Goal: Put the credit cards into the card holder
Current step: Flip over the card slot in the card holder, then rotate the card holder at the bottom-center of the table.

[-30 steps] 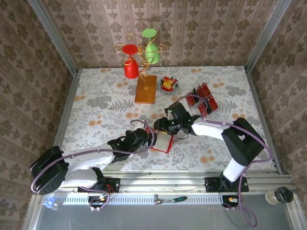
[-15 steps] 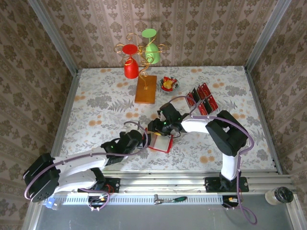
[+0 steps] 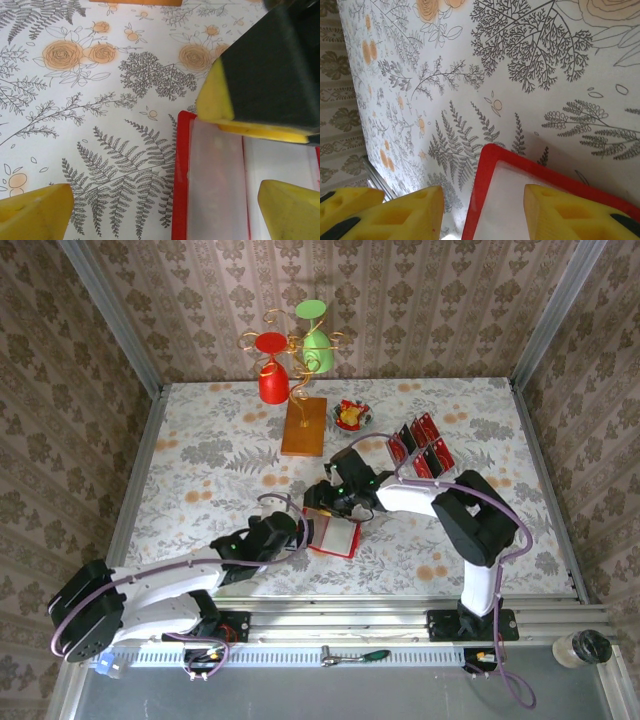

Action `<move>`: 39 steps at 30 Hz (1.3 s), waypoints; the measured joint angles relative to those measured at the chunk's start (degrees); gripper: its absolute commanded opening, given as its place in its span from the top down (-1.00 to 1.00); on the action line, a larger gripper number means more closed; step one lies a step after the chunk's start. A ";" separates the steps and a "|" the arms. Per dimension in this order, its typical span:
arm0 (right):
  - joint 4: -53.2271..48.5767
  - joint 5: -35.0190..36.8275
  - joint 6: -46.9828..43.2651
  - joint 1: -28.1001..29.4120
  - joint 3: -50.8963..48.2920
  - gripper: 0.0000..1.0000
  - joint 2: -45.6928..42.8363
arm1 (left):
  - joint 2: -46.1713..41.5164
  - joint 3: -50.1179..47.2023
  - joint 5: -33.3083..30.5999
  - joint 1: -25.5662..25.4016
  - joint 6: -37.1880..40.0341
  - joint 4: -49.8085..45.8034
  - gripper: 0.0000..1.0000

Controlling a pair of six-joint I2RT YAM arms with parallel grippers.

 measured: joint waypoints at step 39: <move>-19.78 18.32 -13.33 -2.29 -16.61 1.00 -20.52 | 17.42 8.81 3.08 3.48 5.44 1.16 -1.00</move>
